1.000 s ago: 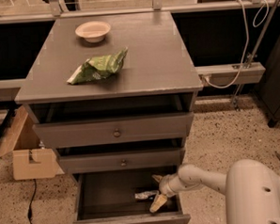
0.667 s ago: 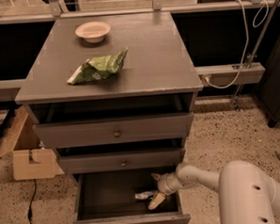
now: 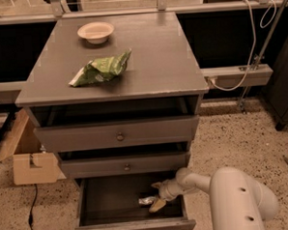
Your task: Pick redbull can from bottom drawer and place on counter
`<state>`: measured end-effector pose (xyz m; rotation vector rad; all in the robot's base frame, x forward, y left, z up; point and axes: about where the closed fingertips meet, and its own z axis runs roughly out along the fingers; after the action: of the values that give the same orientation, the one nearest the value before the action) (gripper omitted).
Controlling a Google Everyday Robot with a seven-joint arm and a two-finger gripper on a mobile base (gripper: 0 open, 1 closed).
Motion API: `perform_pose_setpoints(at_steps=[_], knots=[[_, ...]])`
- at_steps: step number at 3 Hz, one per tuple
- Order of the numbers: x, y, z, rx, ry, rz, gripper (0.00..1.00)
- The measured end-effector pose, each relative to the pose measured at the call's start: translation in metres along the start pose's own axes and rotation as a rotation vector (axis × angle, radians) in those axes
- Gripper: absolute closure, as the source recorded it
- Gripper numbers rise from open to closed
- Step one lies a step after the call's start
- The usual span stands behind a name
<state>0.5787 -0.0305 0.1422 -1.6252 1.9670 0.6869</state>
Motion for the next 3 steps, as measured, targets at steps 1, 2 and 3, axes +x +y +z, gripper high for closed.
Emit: perform_pose_setpoints(at_steps=[1, 2, 3], knots=[[0.005, 0.006, 0.016, -0.028, -0.005, 0.003, 0.42], [0.007, 0.014, 0.015, -0.039, -0.025, 0.001, 0.65], [-0.005, 0.031, -0.016, -0.061, -0.13, -0.021, 0.89]])
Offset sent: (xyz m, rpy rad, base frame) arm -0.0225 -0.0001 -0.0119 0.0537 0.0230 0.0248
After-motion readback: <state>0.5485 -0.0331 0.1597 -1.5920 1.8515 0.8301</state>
